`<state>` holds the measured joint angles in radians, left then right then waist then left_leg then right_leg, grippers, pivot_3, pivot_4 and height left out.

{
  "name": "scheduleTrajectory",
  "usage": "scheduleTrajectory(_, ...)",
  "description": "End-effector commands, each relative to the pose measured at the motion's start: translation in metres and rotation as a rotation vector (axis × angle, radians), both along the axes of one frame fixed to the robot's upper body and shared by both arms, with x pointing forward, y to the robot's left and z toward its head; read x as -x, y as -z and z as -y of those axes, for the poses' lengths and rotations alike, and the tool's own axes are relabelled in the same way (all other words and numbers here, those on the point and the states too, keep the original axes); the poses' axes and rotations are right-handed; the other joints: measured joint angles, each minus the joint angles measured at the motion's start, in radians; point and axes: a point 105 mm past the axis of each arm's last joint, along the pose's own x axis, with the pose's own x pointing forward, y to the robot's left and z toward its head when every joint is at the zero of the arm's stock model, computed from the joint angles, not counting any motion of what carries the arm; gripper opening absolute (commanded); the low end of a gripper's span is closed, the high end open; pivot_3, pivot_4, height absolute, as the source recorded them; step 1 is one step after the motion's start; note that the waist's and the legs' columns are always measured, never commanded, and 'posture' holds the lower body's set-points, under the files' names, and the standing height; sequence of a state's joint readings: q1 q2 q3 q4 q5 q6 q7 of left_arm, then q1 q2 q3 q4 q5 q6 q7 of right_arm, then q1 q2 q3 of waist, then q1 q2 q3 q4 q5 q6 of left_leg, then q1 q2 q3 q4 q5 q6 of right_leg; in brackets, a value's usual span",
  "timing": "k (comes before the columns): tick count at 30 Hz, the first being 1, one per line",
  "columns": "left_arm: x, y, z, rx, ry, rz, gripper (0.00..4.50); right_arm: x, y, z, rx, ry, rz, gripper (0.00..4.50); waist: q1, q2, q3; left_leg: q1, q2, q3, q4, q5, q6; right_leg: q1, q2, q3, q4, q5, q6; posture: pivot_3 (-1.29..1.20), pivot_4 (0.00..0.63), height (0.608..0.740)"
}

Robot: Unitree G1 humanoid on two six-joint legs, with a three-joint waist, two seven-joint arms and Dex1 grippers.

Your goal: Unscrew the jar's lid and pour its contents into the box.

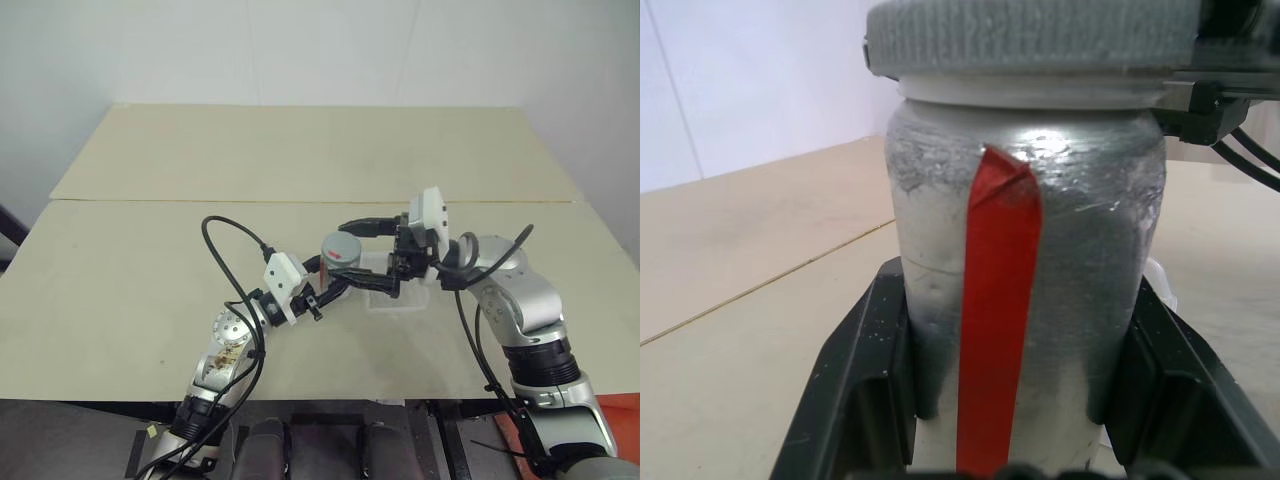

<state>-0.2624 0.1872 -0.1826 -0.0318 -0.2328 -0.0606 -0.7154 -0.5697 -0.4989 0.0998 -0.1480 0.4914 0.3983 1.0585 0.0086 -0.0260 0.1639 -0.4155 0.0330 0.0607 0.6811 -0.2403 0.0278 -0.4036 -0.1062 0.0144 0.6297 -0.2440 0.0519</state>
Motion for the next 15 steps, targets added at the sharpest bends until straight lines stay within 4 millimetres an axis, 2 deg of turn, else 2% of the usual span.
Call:
scheduleTrajectory(1,0.0035,-0.0144,0.0043,0.016,0.015,0.068,1.96,0.0011,-0.0129,0.0015,-0.021,-0.001,0.052,2.9,0.0,0.0,0.0,0.0,0.0,0.0,0.0,0.0,0.0,0.0,0.0,0.0,0.0,0.0,0.0,0.0,0.15,0.74)
scheduleTrajectory(2,0.0034,-0.0144,0.0043,0.016,0.015,0.068,1.96,0.0007,-0.0128,0.0016,-0.02,0.002,0.053,2.78,0.0,0.0,0.0,0.0,0.0,0.0,0.0,0.0,0.0,0.0,0.0,0.0,0.0,0.0,0.0,0.0,0.15,0.74)
scheduleTrajectory(15,0.004,-0.012,0.0053,-0.003,0.019,0.074,1.96,-0.0043,-0.0171,0.0037,-0.041,0.035,0.032,2.78,0.0,0.0,0.0,0.0,0.0,0.0,0.0,0.0,0.0,0.0,0.0,0.0,0.0,0.0,0.0,0.0,0.15,0.74)
